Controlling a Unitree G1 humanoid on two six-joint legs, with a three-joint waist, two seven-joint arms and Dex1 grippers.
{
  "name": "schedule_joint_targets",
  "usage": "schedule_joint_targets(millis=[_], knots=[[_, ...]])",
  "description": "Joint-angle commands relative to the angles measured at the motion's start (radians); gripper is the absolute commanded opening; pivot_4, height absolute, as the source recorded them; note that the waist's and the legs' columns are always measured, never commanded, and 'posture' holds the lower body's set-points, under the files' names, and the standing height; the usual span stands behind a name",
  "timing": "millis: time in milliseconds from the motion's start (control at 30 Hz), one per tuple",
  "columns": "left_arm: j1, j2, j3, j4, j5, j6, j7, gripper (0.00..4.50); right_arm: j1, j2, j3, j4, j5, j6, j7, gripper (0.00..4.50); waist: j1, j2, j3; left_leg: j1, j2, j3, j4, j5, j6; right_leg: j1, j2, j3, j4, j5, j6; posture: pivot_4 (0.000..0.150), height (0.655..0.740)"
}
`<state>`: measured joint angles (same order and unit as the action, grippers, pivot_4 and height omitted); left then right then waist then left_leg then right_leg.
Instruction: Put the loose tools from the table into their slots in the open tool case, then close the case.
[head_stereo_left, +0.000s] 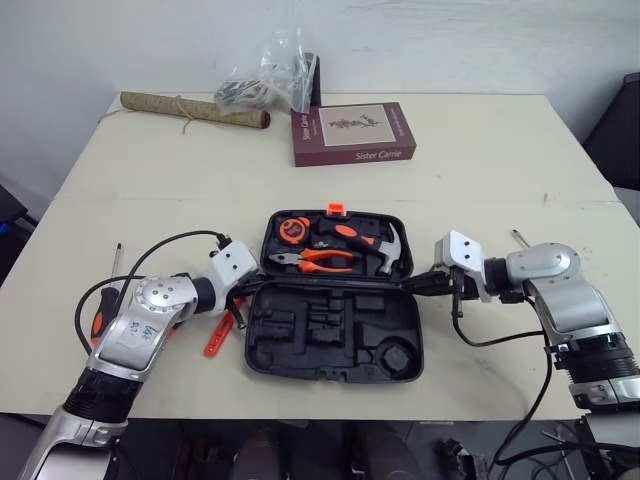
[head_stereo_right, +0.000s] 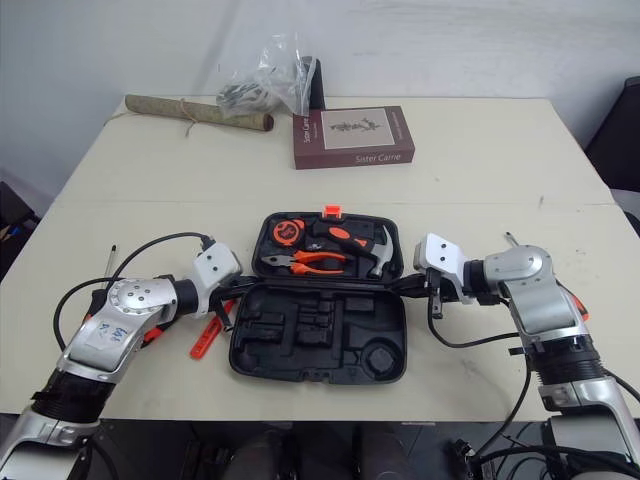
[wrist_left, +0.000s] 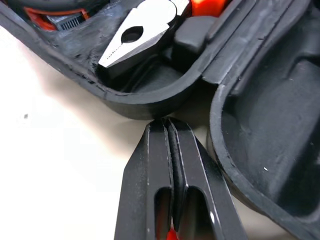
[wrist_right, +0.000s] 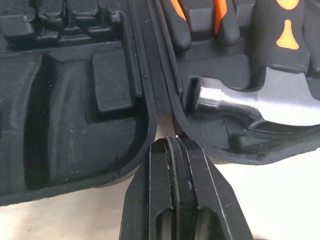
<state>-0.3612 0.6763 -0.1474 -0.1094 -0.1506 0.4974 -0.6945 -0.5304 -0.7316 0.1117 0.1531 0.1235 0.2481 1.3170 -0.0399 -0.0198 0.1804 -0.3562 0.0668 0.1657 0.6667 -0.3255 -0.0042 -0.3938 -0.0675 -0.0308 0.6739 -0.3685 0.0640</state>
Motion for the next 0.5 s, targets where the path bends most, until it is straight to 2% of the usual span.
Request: schedule_joint_targets(millis=[33, 233, 400, 500], knots=[[-0.002, -0.014, -0.007, -0.018, 0.008, -0.022, -0.019, 0.04, 0.006, 0.013, 0.006, -0.061, 0.014, -0.014, -0.027, 0.00, 0.000, 0.000, 0.000, 0.000, 0.000, 0.000, 0.000, 0.000, 0.000, 0.000, 0.000, 0.000, 0.000, 0.000, 0.000, 0.150, 0.7400], [0.052, -0.012, 0.011, -0.072, -0.021, -0.036, -0.062, 0.04, 0.004, 0.012, 0.000, -0.045, 0.015, -0.037, -0.050, 0.00, -0.003, 0.000, 0.000, 0.000, 0.000, 0.001, -0.001, 0.000, 0.000, 0.000, 0.000, 0.000, 0.000, 0.000, 0.000, 0.150, 0.7400], [0.072, -0.021, 0.020, -0.086, 0.001, -0.037, -0.043, 0.04, 0.005, 0.000, 0.009, -0.042, 0.014, -0.035, -0.039, 0.00, 0.002, 0.000, 0.000, 0.000, 0.000, 0.001, 0.000, 0.000, 0.000, 0.000, 0.000, 0.001, 0.000, 0.000, 0.000, 0.150, 0.7400], [0.097, 0.008, 0.078, -0.113, -0.016, -0.053, -0.053, 0.04, 0.007, -0.013, -0.037, -0.046, 0.053, -0.021, -0.035, 0.00, 0.000, 0.000, 0.000, 0.000, 0.000, 0.001, -0.001, 0.000, 0.000, -0.001, 0.000, 0.001, -0.001, 0.000, 0.000, 0.150, 0.7400]])
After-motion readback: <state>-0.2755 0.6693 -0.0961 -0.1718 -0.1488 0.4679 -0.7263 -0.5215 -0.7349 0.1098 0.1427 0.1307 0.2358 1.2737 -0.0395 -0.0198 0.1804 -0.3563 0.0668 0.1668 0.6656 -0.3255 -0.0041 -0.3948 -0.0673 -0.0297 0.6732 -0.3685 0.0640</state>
